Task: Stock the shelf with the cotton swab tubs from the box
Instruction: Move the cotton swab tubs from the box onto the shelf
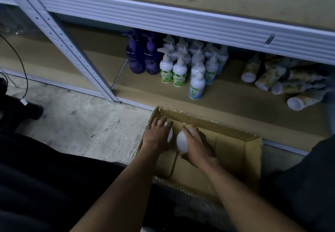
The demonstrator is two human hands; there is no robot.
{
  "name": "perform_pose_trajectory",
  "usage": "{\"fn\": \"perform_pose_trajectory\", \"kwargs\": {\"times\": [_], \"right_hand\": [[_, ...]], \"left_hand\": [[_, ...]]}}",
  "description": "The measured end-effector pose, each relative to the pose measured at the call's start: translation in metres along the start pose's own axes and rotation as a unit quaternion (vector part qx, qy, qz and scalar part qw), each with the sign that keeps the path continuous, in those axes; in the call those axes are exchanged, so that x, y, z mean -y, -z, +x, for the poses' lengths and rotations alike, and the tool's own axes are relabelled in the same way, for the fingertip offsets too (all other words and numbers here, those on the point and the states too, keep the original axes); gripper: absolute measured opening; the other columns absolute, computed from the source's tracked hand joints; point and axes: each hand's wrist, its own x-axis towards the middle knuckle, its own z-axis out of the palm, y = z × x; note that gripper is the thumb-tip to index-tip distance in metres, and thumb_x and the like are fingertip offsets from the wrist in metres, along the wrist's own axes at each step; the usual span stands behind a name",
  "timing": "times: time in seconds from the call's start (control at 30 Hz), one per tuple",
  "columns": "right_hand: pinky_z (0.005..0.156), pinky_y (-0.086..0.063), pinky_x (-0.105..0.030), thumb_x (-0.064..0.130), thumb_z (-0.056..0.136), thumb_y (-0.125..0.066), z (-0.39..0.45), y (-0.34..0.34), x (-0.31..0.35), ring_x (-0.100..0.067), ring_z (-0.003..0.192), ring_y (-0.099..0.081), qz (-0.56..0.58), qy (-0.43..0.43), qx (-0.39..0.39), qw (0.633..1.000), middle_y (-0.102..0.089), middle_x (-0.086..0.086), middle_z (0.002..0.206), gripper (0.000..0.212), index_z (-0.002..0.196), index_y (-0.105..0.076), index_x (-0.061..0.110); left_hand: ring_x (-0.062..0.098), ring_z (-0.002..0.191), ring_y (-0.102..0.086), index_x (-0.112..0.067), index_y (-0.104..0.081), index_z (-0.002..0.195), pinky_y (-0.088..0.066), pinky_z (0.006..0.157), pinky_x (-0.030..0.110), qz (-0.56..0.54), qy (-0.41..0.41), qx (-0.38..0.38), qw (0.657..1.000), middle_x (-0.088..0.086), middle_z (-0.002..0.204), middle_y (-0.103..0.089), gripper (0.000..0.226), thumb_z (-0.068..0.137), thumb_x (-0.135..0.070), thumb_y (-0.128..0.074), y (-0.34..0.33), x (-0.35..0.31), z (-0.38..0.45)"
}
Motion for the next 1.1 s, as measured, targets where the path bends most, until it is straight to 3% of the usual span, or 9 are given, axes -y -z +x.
{"fn": "perform_pose_trajectory", "kwargs": {"times": [0.1,0.2,0.37,0.73,0.97,1.1], "right_hand": [[0.104,-0.045,-0.045,0.027,0.083,-0.079,0.001,0.000,0.000,-0.030,0.145,-0.022,0.008,0.002,-0.009,1.000,-0.006,0.001,0.162,0.091,0.154,-0.023,0.038],[0.101,-0.047,-0.045,0.021,0.082,-0.079,0.002,0.000,-0.001,-0.031,0.141,-0.027,0.016,0.008,-0.016,1.000,-0.012,0.001,0.160,0.088,0.152,-0.028,0.038],[0.098,-0.050,-0.045,0.020,0.083,-0.078,0.000,0.002,-0.003,-0.031,0.137,-0.031,0.016,0.008,-0.015,1.000,-0.019,0.001,0.156,0.084,0.150,-0.031,0.038],[0.094,-0.050,-0.044,0.024,0.084,-0.074,-0.011,0.023,-0.002,-0.033,0.132,-0.035,0.000,-0.006,-0.030,1.000,-0.023,0.001,0.152,0.077,0.147,-0.032,0.040],[0.098,-0.048,-0.040,0.034,0.082,-0.075,-0.029,0.046,0.007,-0.031,0.133,-0.037,0.020,0.009,-0.052,0.998,-0.025,0.003,0.151,0.076,0.146,-0.035,0.042],[0.096,-0.048,-0.037,0.031,0.077,-0.077,-0.041,0.064,0.013,-0.030,0.127,-0.045,0.017,0.022,-0.047,0.998,-0.028,0.003,0.148,0.081,0.146,-0.037,0.041]], "left_hand": [[0.031,0.154,-0.002,-0.029,-0.015,0.159,-0.022,0.119,0.047,0.013,0.000,-0.008,1.000,0.003,0.167,-0.001,0.087,0.090,-0.027,-0.068,0.001,-0.002,-0.001],[0.032,0.151,-0.013,-0.030,-0.022,0.156,-0.028,0.116,0.048,0.026,0.004,-0.029,0.999,0.006,0.164,-0.014,0.079,0.090,-0.030,-0.065,0.000,-0.003,0.001],[0.030,0.142,-0.031,-0.033,-0.025,0.155,-0.036,0.111,0.045,0.060,-0.003,-0.029,0.998,0.004,0.157,-0.027,0.084,0.085,-0.037,-0.071,0.003,-0.005,0.000],[0.028,0.139,-0.033,-0.036,-0.029,0.155,-0.050,0.101,0.045,0.006,0.008,-0.007,1.000,-0.001,0.155,-0.026,0.100,0.071,-0.037,-0.083,0.023,-0.010,-0.021],[0.033,0.143,-0.027,-0.033,-0.035,0.152,-0.048,0.103,0.051,0.001,0.012,-0.015,1.000,0.001,0.154,-0.027,0.098,0.068,-0.034,-0.086,0.051,-0.022,-0.036],[0.034,0.135,-0.037,-0.031,-0.039,0.149,-0.049,0.103,0.048,0.014,0.016,-0.027,0.999,0.005,0.147,-0.033,0.097,0.065,-0.036,-0.087,0.067,-0.027,-0.047]]}}
